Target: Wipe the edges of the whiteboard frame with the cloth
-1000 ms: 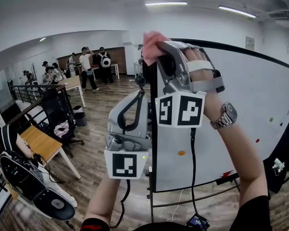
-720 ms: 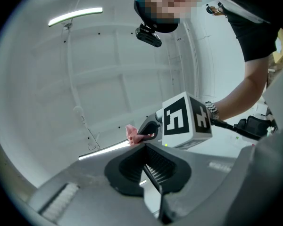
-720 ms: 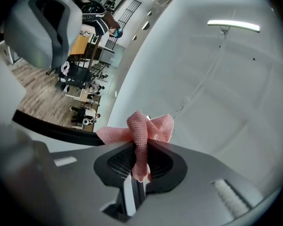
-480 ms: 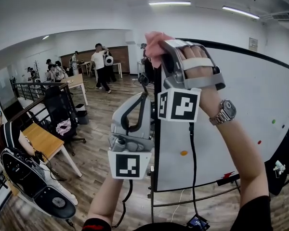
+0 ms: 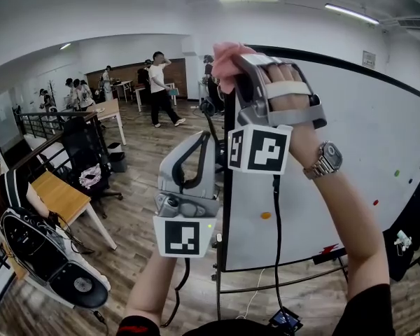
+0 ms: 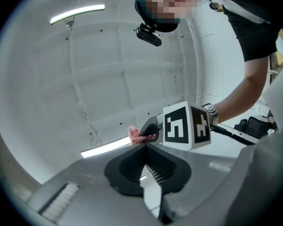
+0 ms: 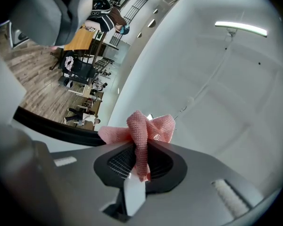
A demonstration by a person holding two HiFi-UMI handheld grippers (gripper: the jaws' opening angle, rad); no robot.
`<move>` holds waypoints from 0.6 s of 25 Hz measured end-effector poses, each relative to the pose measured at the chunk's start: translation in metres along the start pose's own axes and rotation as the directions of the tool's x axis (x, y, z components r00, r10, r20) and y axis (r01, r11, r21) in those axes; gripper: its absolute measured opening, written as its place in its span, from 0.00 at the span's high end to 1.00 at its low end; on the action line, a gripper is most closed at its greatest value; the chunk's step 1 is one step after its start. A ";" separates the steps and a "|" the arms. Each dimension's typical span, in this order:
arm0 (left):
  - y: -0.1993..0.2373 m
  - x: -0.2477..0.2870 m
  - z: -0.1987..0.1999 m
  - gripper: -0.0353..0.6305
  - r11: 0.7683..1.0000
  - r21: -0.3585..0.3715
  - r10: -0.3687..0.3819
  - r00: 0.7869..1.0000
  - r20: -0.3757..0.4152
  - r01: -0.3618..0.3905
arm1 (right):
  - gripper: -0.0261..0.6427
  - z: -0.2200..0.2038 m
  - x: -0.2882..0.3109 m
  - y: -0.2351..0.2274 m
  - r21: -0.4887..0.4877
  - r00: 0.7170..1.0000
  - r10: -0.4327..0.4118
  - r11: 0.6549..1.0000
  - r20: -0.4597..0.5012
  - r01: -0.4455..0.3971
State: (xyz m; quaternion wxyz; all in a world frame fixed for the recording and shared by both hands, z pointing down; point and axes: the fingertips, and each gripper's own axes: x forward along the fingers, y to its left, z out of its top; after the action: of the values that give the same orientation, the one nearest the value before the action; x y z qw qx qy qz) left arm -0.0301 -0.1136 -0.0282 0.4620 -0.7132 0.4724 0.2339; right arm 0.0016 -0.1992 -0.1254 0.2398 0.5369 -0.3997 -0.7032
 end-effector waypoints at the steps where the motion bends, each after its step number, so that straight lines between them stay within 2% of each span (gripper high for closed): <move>1: 0.000 -0.001 -0.003 0.95 1.000 0.000 -0.002 1.000 -0.004 0.002 | 0.88 0.001 0.000 0.002 0.002 1.000 0.001 1.000 0.002 -0.001; 6: -0.001 -0.005 -0.017 0.95 1.000 -0.026 -0.006 0.999 -0.041 0.005 | 0.88 0.004 0.000 0.008 0.005 1.000 0.013 1.000 0.002 -0.013; 15: -0.005 -0.005 -0.015 0.95 1.000 -0.030 -0.006 1.000 -0.029 0.005 | 0.89 0.003 -0.007 0.015 0.018 1.000 0.016 1.000 0.007 -0.016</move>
State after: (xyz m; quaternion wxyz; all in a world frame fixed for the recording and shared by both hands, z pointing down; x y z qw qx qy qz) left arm -0.0291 -0.1238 -0.0152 0.4452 -0.7246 0.4735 0.2293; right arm 0.0001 -0.2015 -0.1082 0.2392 0.5334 -0.4109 -0.6996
